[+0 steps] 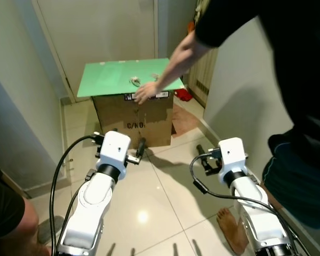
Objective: Hang keys on a hook
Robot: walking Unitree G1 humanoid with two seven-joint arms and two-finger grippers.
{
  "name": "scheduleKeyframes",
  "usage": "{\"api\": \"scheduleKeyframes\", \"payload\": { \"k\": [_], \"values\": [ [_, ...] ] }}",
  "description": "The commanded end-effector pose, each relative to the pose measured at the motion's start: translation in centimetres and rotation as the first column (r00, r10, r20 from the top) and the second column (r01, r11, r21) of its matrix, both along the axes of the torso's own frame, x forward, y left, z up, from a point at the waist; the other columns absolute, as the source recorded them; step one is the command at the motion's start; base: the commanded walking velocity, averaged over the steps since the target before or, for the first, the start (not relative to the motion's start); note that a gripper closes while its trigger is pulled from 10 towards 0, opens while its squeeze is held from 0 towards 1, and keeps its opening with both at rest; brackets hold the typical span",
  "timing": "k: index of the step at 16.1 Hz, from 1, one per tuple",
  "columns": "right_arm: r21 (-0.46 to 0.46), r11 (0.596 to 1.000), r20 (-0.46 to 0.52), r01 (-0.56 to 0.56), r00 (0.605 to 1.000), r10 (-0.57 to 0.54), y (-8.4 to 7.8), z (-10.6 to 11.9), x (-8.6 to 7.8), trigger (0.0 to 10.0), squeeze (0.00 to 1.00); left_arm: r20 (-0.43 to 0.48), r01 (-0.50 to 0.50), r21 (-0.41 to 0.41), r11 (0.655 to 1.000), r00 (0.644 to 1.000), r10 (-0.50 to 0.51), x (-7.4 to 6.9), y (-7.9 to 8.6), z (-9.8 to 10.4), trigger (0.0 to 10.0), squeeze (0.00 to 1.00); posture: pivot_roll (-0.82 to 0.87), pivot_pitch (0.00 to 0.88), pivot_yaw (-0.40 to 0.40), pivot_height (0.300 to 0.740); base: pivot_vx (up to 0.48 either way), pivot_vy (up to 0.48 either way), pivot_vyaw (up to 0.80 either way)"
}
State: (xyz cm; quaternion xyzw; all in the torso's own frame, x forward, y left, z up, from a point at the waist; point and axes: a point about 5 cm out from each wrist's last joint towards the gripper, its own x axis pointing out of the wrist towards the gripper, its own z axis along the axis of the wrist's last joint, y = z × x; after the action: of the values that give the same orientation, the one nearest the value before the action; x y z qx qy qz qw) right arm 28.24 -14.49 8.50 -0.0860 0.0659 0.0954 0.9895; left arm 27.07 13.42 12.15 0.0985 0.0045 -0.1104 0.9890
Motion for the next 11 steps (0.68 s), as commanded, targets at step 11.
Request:
{"api": "scheduleKeyframes", "payload": {
  "k": [11],
  "values": [
    [-0.004,1.000,0.009,-0.011,1.000,0.011,0.02,0.23,0.57,10.0,0.00,-0.003,-0.050,-0.050,0.998,0.999,0.050,0.23,0.61,0.05,10.0,0.00,-0.06,0.000,0.009,0.740,0.000,0.000,0.00]
  ]
}}
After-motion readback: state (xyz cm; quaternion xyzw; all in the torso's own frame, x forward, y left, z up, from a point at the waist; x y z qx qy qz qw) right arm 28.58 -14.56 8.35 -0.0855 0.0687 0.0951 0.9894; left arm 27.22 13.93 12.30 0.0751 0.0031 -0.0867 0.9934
